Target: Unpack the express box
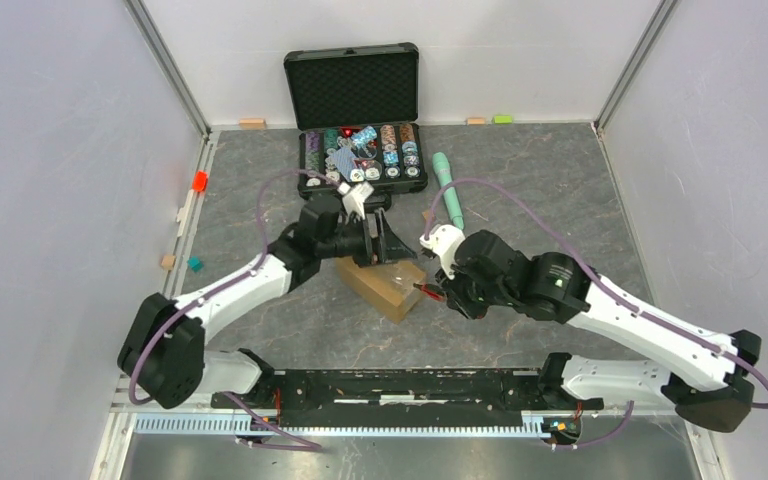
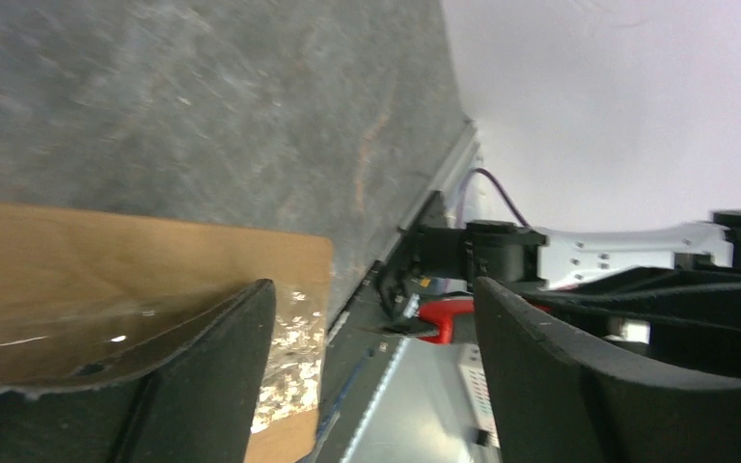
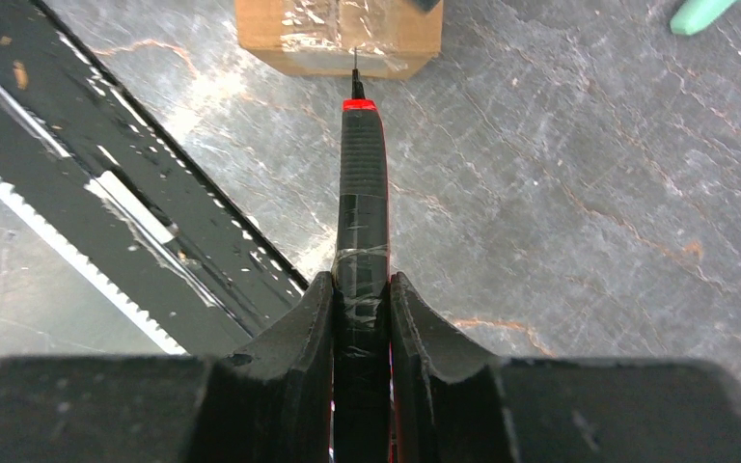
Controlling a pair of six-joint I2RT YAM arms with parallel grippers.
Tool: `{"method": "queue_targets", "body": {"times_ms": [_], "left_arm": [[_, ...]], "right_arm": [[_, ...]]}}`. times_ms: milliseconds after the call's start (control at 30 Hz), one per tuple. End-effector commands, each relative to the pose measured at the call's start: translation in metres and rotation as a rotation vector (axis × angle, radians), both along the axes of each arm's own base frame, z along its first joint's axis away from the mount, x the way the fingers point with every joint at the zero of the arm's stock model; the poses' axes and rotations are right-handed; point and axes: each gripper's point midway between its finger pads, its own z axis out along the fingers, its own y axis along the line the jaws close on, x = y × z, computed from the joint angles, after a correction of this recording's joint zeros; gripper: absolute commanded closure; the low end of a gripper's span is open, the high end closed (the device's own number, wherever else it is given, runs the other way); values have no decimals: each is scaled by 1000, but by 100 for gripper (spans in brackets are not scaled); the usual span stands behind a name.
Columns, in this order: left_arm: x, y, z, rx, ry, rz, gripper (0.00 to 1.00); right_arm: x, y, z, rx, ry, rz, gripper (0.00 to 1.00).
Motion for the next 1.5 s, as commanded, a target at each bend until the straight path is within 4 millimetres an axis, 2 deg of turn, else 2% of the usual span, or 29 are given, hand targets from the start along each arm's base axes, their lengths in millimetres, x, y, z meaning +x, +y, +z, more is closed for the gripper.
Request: {"method": "queue_targets", "body": {"times_ms": [0,33,167,333,433,600,767,933,1000,1033,1100,1133,1167,1200,1267,1300,1333,1367,1467], "left_arm": [[-5,16,54,82,-249,-162,18],[-12,13,67,81,-311,-235,20],[-57,4,88,67,-453,-473,22],[-101,-8,97,21,-575,-667,25],[-121,-14,103,-39,-632,-736,25],[-137,-20,101,-64,-653,-794,27],[-140,-25,83,16,-624,-835,30],[-145,-29,79,8,-651,-874,35],[-146,-33,80,-8,-652,-881,43],[-146,-34,78,-14,-645,-884,51],[-148,-37,78,-42,-645,-902,85],[-149,-38,76,-49,-638,-905,94],[-147,-39,75,-60,-652,-900,97],[-145,-38,73,-68,-638,-879,98],[-133,-35,82,-147,-617,-812,98],[-123,-33,95,-204,-623,-762,98],[-118,-30,97,-229,-625,-726,98],[-114,-27,102,-250,-636,-701,98],[-101,-25,112,-287,-649,-635,98]], "right_arm": [[-14,21,35,218,-15,99,100],[-20,23,40,251,-11,131,100],[-36,30,55,345,1,220,100],[-49,29,65,392,10,281,100],[-53,28,71,407,13,295,100],[-56,28,71,408,28,305,100],[-57,32,76,418,36,316,100],[-55,32,78,410,33,309,100],[-54,34,81,415,29,308,100],[-52,35,82,417,22,301,100],[-41,37,86,421,-13,251,100],[-33,37,88,418,-38,216,94],[-25,38,92,427,-62,183,79],[-17,39,97,443,-90,149,59],[-1,38,109,490,-152,84,29],[8,36,117,512,-184,51,18],[15,34,126,545,-212,28,9],[23,31,136,576,-252,-7,2],[38,27,164,691,-329,-61,2]]}}
